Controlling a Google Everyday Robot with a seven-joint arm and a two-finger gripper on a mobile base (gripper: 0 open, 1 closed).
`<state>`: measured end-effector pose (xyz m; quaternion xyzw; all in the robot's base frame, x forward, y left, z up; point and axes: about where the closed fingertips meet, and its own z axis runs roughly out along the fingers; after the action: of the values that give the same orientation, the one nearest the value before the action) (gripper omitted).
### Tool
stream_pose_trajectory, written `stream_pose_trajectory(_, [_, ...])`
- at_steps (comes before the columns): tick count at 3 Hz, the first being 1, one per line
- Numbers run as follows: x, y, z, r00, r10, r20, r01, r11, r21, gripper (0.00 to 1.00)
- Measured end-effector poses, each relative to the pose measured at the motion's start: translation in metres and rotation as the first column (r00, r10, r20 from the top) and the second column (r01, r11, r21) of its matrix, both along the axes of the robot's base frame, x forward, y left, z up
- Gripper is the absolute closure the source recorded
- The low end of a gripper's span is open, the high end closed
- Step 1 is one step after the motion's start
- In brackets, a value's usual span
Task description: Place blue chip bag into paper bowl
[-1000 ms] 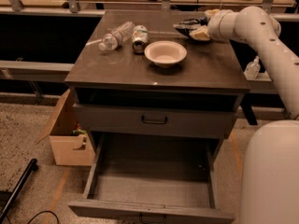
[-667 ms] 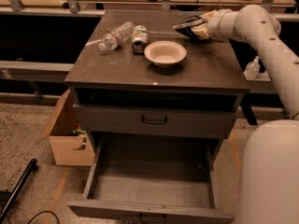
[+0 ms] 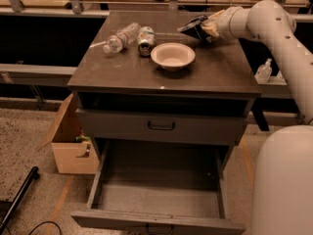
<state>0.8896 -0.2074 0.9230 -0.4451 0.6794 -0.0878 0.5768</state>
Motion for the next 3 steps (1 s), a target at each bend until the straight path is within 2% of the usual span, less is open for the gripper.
stream_pose_trajectory(1, [-0.013,-0.002,0.027,0.9997,-0.013,0.02,0.013,1.0,0.017,1.0])
stream_pose_trajectory(2, [-0.02,-0.003,0.056,0.996,-0.017,0.088,0.014,0.999,0.034,1.0])
stream_pose_trajectory(3, [-0.033,0.001,0.087,0.9929,0.002,0.119,-0.01,0.998,0.065,1.0])
